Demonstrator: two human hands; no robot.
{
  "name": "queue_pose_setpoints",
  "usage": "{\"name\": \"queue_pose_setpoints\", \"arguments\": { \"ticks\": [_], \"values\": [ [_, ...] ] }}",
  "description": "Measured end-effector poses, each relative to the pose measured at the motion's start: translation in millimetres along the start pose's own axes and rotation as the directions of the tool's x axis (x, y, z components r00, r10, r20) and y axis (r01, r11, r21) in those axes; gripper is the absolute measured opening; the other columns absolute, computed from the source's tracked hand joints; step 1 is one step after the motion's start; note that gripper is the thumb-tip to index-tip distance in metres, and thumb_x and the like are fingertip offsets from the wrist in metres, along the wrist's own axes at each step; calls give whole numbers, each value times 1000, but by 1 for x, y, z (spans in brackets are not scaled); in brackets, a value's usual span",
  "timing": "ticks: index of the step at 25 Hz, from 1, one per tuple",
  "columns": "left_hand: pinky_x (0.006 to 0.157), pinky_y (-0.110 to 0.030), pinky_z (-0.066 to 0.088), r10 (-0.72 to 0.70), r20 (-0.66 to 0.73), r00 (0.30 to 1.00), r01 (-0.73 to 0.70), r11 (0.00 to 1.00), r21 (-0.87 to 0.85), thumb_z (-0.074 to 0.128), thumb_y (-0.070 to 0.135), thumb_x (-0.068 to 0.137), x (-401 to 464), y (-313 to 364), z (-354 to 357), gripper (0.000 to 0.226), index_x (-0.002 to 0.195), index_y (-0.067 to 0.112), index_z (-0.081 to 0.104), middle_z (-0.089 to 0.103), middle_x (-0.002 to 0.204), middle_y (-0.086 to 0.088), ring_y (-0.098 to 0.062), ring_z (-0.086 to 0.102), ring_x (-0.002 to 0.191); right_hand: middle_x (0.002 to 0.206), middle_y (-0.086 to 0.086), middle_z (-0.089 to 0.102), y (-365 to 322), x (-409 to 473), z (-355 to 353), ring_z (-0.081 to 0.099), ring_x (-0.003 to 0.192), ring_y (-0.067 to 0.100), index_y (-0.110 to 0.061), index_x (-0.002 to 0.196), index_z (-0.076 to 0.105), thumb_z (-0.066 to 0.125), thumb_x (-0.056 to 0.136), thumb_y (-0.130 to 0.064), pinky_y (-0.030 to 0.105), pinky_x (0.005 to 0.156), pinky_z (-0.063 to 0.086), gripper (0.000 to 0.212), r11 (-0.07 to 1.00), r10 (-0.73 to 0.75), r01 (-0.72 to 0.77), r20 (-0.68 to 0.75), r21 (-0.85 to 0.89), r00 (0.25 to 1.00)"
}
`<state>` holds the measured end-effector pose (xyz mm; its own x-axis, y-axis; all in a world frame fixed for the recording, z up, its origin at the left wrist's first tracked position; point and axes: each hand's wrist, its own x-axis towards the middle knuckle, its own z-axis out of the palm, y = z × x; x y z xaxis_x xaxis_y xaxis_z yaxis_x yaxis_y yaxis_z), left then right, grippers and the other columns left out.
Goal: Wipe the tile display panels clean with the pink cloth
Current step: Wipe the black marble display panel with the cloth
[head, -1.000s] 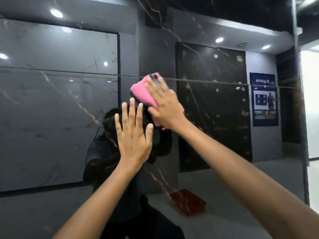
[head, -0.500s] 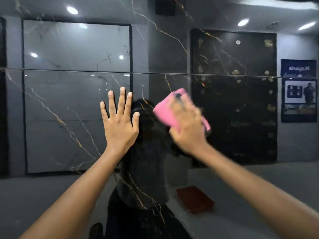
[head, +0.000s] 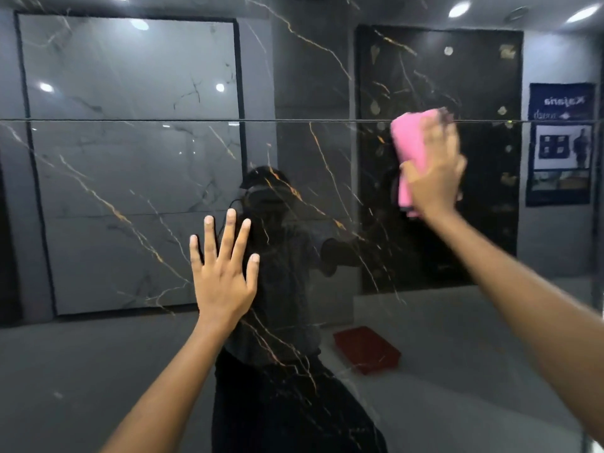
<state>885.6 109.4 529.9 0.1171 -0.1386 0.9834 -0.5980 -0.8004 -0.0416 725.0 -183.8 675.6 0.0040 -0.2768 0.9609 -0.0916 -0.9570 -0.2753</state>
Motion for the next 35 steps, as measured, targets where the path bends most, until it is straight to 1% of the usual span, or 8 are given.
{"name": "queue_pose_setpoints", "arguments": {
  "ticks": [2, 7, 14, 18, 22, 28, 32, 35],
  "values": [
    [119, -51, 1, -1, 2, 1000, 1, 1000, -4, 29, 40, 98, 1, 0, 0, 59, 154, 22, 19, 13, 162, -1, -30, 4, 150, 157, 9, 29, -36, -82, 29, 26, 145, 30, -15, 149, 37, 56, 67, -24, 44, 105, 32, 84, 960, -278, 275, 91, 45, 956],
    [119, -49, -2, 19, 23, 1000, -17, 998, -67, 32, 40, 98, 0, -5, -12, 59, 154, 21, 24, 16, 162, -4, -30, 5, 149, 153, 2, 39, -64, -187, 40, 30, 144, 26, -18, 146, 43, 60, 73, -34, 42, 111, 25, 76, 465, -846, 872, 367, 151, 388],
    [118, -57, 5, 12, 20, 1000, -12, 1000, 2, 30, 45, 99, -84, -17, 13, 59, 153, 25, 21, 14, 162, -2, -34, 8, 149, 158, 9, 27, 28, -43, 2, 18, 147, 30, -13, 149, 36, 52, 74, -27, 46, 112, 26, 78, 991, -133, 133, 12, -6, 991],
    [118, -56, 3, 9, -20, 1000, -9, 1000, 2, 32, 43, 98, -86, -15, 12, 61, 155, 27, 16, 8, 163, 0, -35, 8, 149, 152, 9, 36, -25, -175, 41, 31, 143, 31, -10, 145, 41, 67, 64, -23, 41, 113, 25, 86, 913, -406, 398, 109, 94, 907],
    [118, -53, 1, 4, 2, 1000, -3, 996, -87, 35, 42, 97, -82, -17, 4, 60, 153, 24, 23, 1, 163, 7, -28, 4, 150, 153, 0, 36, -54, -297, 50, 28, 146, 23, -19, 146, 40, 65, 76, -28, 42, 115, 23, 75, 459, -854, 859, 379, 225, 357],
    [120, -45, 1, 133, 78, 988, -124, 987, -102, 32, 39, 97, -165, -14, 7, 61, 154, 23, 18, 1, 163, 8, -18, 3, 151, 153, 13, 36, 29, -123, 2, 24, 145, 29, -16, 147, 39, 52, 70, -27, 47, 107, 31, 79, 974, -214, 222, 125, -52, 969],
    [120, -48, 4, 182, 44, 982, -181, 983, -20, 30, 39, 101, -177, -26, 28, 59, 156, 23, 14, 4, 164, 3, -23, 4, 150, 155, 12, 34, 35, -119, 8, 23, 146, 31, -12, 147, 40, 52, 73, -17, 43, 111, 26, 75, 996, -67, 67, 2, -51, 998],
    [120, -47, 4, 184, 10, 983, -184, 983, -22, 29, 38, 102, -180, -24, 30, 57, 155, 23, 16, 4, 164, 3, -23, 4, 151, 147, 17, 45, -3, -256, 43, 35, 140, 31, -11, 143, 43, 62, 67, -22, 44, 110, 29, 79, 870, -481, 492, 226, 5, 847]
  ]
}}
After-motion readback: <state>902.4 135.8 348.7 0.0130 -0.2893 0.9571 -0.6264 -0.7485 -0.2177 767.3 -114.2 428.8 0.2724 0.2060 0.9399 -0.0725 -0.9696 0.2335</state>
